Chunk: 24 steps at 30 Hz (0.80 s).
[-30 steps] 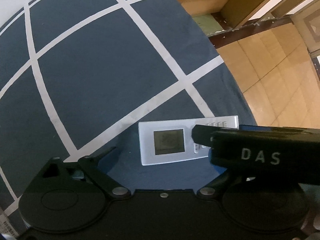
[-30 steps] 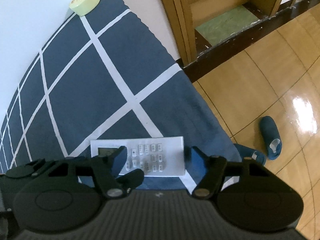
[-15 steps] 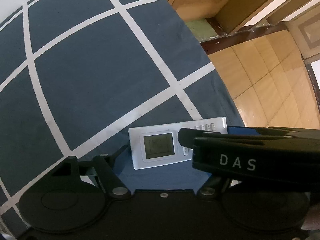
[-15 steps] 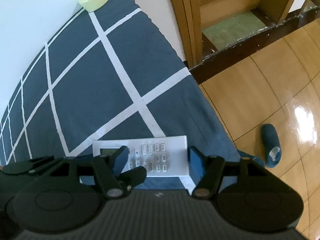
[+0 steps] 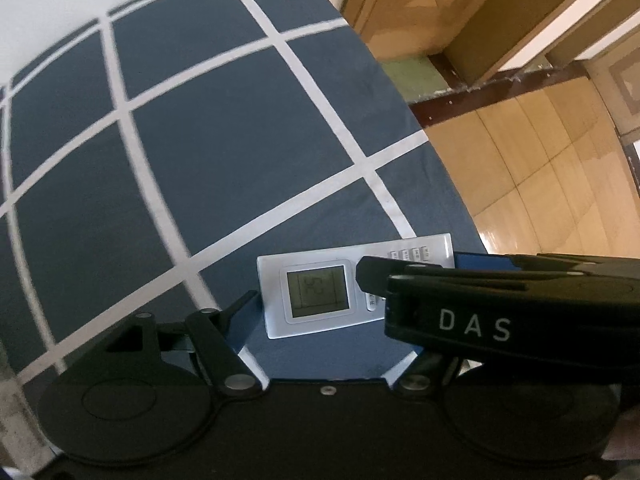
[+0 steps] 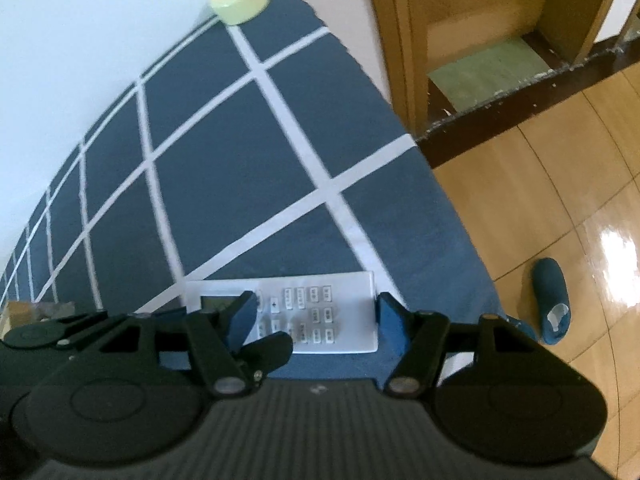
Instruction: Organize objects
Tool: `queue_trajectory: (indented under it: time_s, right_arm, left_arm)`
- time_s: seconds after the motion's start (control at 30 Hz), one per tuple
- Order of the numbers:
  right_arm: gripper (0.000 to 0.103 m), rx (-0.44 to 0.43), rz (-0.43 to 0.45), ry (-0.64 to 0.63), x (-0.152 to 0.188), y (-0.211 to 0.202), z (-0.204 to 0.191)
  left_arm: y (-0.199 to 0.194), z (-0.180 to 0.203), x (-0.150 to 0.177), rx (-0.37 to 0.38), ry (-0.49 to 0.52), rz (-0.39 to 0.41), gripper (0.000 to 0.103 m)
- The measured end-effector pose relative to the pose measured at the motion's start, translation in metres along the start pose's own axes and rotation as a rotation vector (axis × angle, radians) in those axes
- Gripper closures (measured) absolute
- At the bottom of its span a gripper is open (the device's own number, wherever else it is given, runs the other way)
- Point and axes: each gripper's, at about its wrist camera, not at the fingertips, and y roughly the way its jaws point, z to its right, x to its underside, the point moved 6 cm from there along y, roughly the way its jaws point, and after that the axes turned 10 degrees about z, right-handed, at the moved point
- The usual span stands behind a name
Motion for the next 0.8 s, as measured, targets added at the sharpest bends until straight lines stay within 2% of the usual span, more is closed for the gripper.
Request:
queue_trajectory:
  time_s: [0.27, 0.53, 0.8]
  right_arm:
    - [0.038, -0.043, 0.032, -0.053, 0.021, -0.037, -0.036]
    - [0.038, -0.067, 0.056, -0.096, 0.058, -0.069, -0.076]
    - [0.038, -0.083, 0.075, -0.148, 0.094, -0.092, -0.131]
  left_arm:
    - [-0.050, -0.012, 0.022, -0.039, -0.029, 0.060, 0.031]
    - [-0.097, -0.031, 0.055, -0.062, -0.055, 0.107, 0.031]
    - [-0.144, -0.067, 0.090, -0.075, -0.092, 0.150, 0.031]
